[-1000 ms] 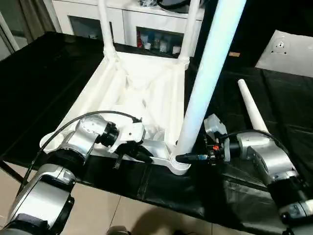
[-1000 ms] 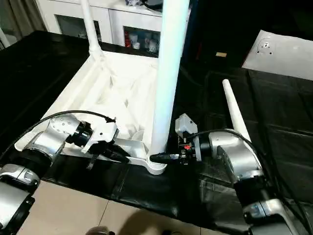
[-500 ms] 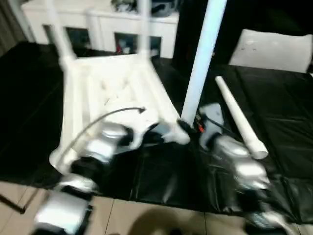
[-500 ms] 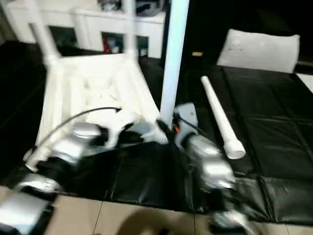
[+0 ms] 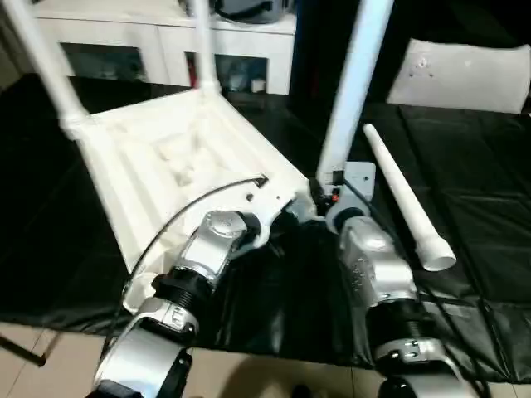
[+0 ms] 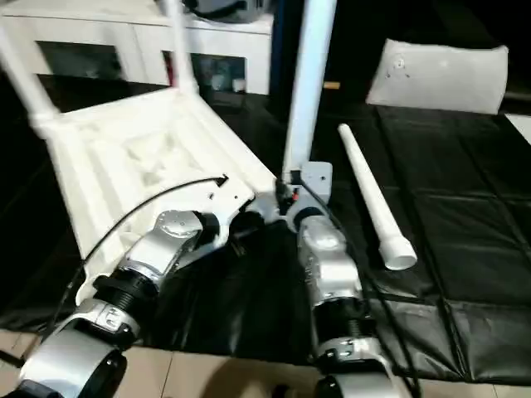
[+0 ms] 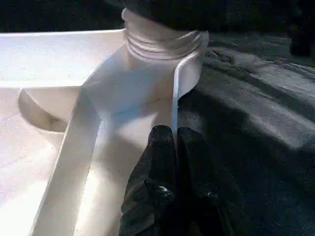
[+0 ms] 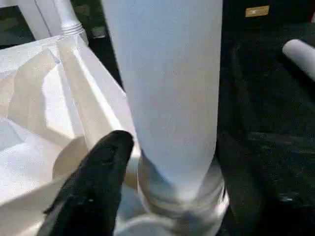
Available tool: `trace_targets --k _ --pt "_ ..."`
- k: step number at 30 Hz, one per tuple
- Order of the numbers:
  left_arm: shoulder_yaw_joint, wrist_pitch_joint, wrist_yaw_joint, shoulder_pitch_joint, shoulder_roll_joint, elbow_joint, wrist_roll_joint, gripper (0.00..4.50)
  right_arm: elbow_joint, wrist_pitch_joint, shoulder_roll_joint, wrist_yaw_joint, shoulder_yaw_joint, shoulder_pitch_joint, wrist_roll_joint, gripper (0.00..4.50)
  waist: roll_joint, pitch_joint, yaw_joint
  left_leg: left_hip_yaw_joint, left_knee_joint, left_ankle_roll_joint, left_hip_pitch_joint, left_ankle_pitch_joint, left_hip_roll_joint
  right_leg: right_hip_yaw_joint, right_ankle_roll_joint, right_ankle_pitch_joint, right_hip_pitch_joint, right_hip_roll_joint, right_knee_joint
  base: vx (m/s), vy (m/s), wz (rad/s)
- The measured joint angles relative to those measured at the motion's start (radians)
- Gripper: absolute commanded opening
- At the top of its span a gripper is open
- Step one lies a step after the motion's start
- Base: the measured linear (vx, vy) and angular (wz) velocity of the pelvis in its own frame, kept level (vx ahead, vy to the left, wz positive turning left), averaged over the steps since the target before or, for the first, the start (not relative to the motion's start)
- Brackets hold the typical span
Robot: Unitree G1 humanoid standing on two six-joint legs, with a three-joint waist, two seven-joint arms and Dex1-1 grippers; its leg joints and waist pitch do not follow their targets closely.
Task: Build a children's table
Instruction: Rotate leg to tighten
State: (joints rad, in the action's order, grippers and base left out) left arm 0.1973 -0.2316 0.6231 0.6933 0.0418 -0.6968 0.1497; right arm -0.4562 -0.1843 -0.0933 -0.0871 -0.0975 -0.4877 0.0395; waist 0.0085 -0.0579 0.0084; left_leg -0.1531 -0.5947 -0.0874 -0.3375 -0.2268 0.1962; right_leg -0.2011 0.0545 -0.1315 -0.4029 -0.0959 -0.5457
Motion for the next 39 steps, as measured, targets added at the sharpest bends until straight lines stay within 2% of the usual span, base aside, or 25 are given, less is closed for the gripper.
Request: trace_targets --k 2,3,5,8,11,12,14,15,17,20,24,25,28,29,30,32,33,35,36,39 --pt "0.004 0.027 0.019 0.006 0.015 -0.009 0.0 0.0 0.034 0.004 0.014 -0.023 0.023 0.032 -0.001 3.36 0.0 0.0 0.007 0.001 -0.002 0.0 -0.005 0.0 0.001 0.0 0.009 -0.005 -0.009 0.0 -0.014 0.0 0.0 0.0" --pt "0.005 0.043 0.03 0.008 0.018 -0.017 -0.001 0.0 0.06 0.0 0.021 -0.039 0.029 0.054 0.003 3.55 0.0 0.0 0.013 0.001 -0.003 0.0 -0.005 0.0 0.002 0.0 0.01 -0.007 -0.011 0.001 -0.017 0.0 0.0 0.0" --pt "0.005 0.064 0.044 0.012 0.026 -0.024 -0.001 0.0 0.091 -0.007 0.03 -0.064 0.032 0.091 0.007 3.6 0.0 0.0 0.024 0.001 -0.003 0.005 -0.011 0.003 0.005 -0.001 0.011 -0.008 -0.017 0.004 -0.019 0.0 0.0 0.0" --pt "0.005 0.1 0.073 0.013 0.038 -0.038 -0.003 0.0 0.166 -0.006 0.051 -0.08 0.041 0.154 0.006 3.95 0.001 0.0 0.038 -0.001 -0.002 0.007 -0.011 0.006 0.007 -0.003 0.014 -0.008 -0.018 0.006 -0.02 0.0 0.0 0.0" --pt "0.001 0.128 0.098 0.013 0.043 -0.058 -0.025 0.0 0.263 0.0 0.07 -0.096 0.024 0.196 0.025 4.18 0.001 0.0 0.049 -0.002 -0.002 0.003 -0.01 0.009 0.007 -0.003 0.014 -0.008 -0.017 0.006 -0.02 0.0 0.0 0.0" --pt "0.0 0.13 0.101 0.013 0.043 -0.061 -0.03 0.27 0.283 -0.001 0.074 -0.096 0.019 0.202 0.031 4.3 0.001 0.0 0.05 -0.002 -0.002 0.002 -0.009 0.009 0.007 -0.003 0.014 -0.008 -0.016 0.006 -0.019 0.0 0.0 0.0" --pt "-0.041 0.154 0.106 0.004 0.031 -0.065 -0.078 0.55 0.346 -0.026 0.086 -0.095 0.022 0.231 0.032 4.41 0.0 -0.001 0.051 -0.002 -0.002 -0.001 -0.011 0.011 0.007 -0.004 0.013 -0.007 -0.015 0.006 -0.016 0.0 0.0 0.0" --pt "-0.079 0.179 0.109 0.003 0.015 -0.051 -0.124 0.55 0.373 -0.052 0.106 -0.095 0.029 0.253 0.025 4.41 -0.003 0.0 0.054 -0.001 -0.002 -0.003 -0.012 0.011 0.007 -0.004 0.011 -0.006 -0.014 0.006 -0.014 0.0 0.0 0.0" --pt "-0.107 0.205 0.11 0.011 0.004 -0.01 -0.164 0.58 0.373 -0.08 0.114 -0.095 0.03 0.264 0.011 4.46 -0.004 0.0 0.053 0.0 -0.004 -0.004 -0.01 0.011 0.006 -0.003 0.01 -0.005 -0.012 0.003 -0.013 0.0 0.0 0.0" --pt "-0.142 0.211 0.087 0.011 0.002 0.032 -0.198 0.91 0.376 -0.121 0.138 -0.097 0.055 0.27 -0.007 4.5 -0.007 0.001 0.05 -0.001 -0.004 -0.004 -0.01 0.011 0.005 -0.003 0.009 -0.004 -0.012 0.003 -0.012 0.0 0.0 0.0" --pt "-0.184 0.187 0.05 -0.026 0.023 0.117 -0.227 1.09 0.378 -0.163 0.162 -0.117 0.076 0.292 -0.014 4.5 -0.009 0.001 0.046 -0.001 -0.004 -0.004 -0.01 0.011 0.006 -0.004 0.009 -0.004 -0.012 0.003 -0.012 0.0 0.0 0.0" --pt "-0.196 0.17 0.037 -0.046 0.036 0.16 -0.235 1.3 0.382 -0.176 0.175 -0.13 0.093 0.295 -0.015 4.5 -0.01 0.001 0.043 -0.001 -0.004 -0.004 -0.011 0.011 0.007 -0.004 0.009 -0.004 -0.012 0.004 -0.013 0.0 0.0 0.0" --pt "-0.234 0.109 -0.023 -0.116 0.136 0.303 -0.201 1.44 0.407 -0.213 0.195 -0.165 0.135 0.303 -0.022 4.5 -0.012 0.001 0.033 0.001 -0.003 -0.005 -0.011 0.011 0.008 -0.004 0.009 -0.004 -0.013 0.006 -0.014 0.0 0.0 0.0" --pt "-0.249 0.085 -0.047 -0.135 0.171 0.338 -0.175 1.44 0.409 -0.225 0.196 -0.176 0.146 0.301 -0.027 4.5 -0.013 0.001 0.031 0.0 -0.003 -0.005 -0.011 0.011 0.008 -0.004 0.009 -0.004 -0.014 0.006 -0.014 0.0 0.0 0.0" --pt "-0.265 0.049 -0.079 -0.171 0.225 0.391 -0.133 1.63 0.415 -0.242 0.198 -0.191 0.166 0.301 -0.031 4.5 -0.014 0.001 0.028 0.001 -0.003 -0.005 -0.01 0.011 0.009 -0.004 0.009 -0.004 -0.013 0.007 -0.014 0.0 0.0 0.0" --pt "-0.297 0.012 -0.111 -0.198 0.27 0.421 -0.09 1.79 0.415 -0.258 0.207 -0.208 0.185 0.303 -0.033 4.5 -0.017 0.001 0.029 0.001 -0.004 -0.005 -0.011 0.011 0.008 -0.004 0.009 -0.004 -0.013 0.007 -0.014 0.0 0.0 0.0" --pt "-0.315 -0.015 -0.125 -0.223 0.293 0.453 -0.067 1.85 0.415 -0.27 0.209 -0.219 0.199 0.303 -0.034 4.5 -0.02 0.001 0.034 0.001 -0.004 -0.006 -0.011 0.011 0.007 -0.004 0.009 -0.004 -0.012 0.006 -0.014 0.0 0.0 0.0" --pt "-0.333 -0.074 -0.135 -0.298 0.383 0.528 -0.005 2.05 0.414 -0.278 0.207 -0.235 0.235 0.298 -0.036 4.5 -0.031 0.002 0.029 0.003 -0.004 -0.007 -0.01 0.01 0.008 -0.004 0.009 -0.004 -0.012 0.006 -0.014 0.0 0.0 0.0" --pt "-0.358 -0.1 -0.138 -0.314 0.413 0.533 0.018 1.61 0.411 -0.284 0.213 -0.239 0.237 0.3 -0.037 4.5 -0.038 0.001 0.029 0.004 -0.005 -0.007 -0.011 0.01 0.008 -0.004 0.009 -0.004 -0.012 0.006 -0.014 0.0 0.0 0.0" --pt "-0.374 -0.142 -0.131 -0.375 0.468 0.569 0.032 1.58 0.388 -0.287 0.216 -0.239 0.248 0.292 -0.046 4.5 -0.051 0.005 0.037 0.006 -0.007 -0.01 -0.009 0.009 0.007 -0.003 0.009 -0.004 -0.008 0.005 -0.013 0.0 0.0 0.0"
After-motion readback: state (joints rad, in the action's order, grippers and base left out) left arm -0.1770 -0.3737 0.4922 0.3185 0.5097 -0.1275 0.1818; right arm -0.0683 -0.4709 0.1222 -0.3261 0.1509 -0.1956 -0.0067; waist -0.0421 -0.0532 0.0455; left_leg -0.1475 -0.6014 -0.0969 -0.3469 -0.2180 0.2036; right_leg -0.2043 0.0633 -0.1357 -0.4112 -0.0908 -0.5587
